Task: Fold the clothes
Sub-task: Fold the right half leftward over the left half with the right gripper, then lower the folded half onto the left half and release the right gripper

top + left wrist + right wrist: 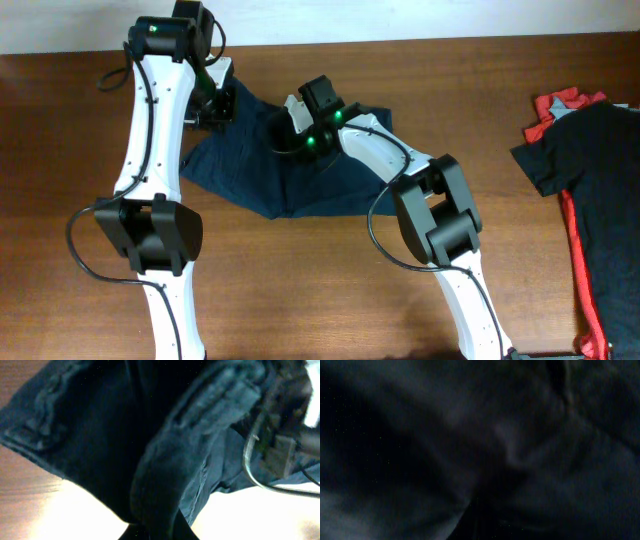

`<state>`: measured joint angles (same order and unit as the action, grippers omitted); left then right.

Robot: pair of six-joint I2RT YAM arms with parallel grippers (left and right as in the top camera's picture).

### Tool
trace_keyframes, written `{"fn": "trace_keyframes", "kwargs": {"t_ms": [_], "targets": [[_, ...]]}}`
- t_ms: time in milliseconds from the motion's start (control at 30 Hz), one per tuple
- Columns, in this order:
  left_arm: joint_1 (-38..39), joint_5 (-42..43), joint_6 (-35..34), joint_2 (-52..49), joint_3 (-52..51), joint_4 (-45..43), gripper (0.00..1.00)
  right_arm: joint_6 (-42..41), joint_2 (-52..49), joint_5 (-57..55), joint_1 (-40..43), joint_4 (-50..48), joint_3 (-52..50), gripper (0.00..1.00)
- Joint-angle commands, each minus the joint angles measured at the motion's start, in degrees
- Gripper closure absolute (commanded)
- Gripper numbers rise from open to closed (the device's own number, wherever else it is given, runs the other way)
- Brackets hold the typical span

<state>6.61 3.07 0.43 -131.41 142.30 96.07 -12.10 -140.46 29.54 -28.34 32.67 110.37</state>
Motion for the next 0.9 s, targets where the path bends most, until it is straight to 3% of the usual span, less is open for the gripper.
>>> {"fn": "trace_keyframes", "kwargs": {"t_ms": [0,400,867], "targets": [[1.0,0.1,-0.9,0.4,1.4,0.6,0.96,-0.9,-1.4,0.5,-1.0,-1.2,-0.3,0.96],[1.2,0.1,-0.9,0.4,1.4,0.6,0.96,-0.5,4.5,1.9,5.4,1.5,3.7,0.96],[1.2,0.1,-0.9,0.4,1.4,0.6,0.96,-0.9,3.3,1.2,3.9,-0.7,3.7,0.96]]}}
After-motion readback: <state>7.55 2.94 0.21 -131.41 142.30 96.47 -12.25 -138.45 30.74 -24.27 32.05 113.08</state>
